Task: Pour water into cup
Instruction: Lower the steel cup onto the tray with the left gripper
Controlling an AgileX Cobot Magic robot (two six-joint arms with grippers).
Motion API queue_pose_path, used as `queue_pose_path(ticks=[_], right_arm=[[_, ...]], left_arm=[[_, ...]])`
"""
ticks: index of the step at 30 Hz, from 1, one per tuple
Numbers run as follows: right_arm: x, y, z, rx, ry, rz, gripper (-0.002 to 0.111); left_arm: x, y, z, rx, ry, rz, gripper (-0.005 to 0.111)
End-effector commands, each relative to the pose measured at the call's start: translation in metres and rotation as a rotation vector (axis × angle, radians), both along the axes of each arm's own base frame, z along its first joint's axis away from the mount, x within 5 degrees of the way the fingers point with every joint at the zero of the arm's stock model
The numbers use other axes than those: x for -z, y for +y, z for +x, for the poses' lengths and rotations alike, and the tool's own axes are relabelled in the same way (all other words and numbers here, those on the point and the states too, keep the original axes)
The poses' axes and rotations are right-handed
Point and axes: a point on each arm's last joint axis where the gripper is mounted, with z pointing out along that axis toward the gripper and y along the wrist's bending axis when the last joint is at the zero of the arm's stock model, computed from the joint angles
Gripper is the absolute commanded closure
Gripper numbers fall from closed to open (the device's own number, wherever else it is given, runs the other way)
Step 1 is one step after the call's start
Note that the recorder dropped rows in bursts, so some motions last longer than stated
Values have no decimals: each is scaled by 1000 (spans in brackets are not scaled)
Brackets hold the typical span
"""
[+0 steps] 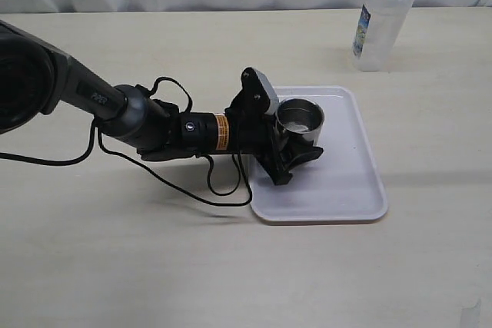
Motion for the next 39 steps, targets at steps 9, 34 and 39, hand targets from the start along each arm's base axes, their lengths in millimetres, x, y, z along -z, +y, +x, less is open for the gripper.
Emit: queue_pose_path(ticks=[9, 34, 39], right_arm=[[2, 1, 0, -6, 2, -4, -1], [2, 0, 0, -4, 6, -5, -1], [2, 0, 0, -4, 6, -5, -1]], left_arm=[[-9, -3, 2, 1, -29, -50, 107], [-9, -3, 2, 1, -31, -47, 45], [-8, -3, 3, -3, -29, -36, 42]])
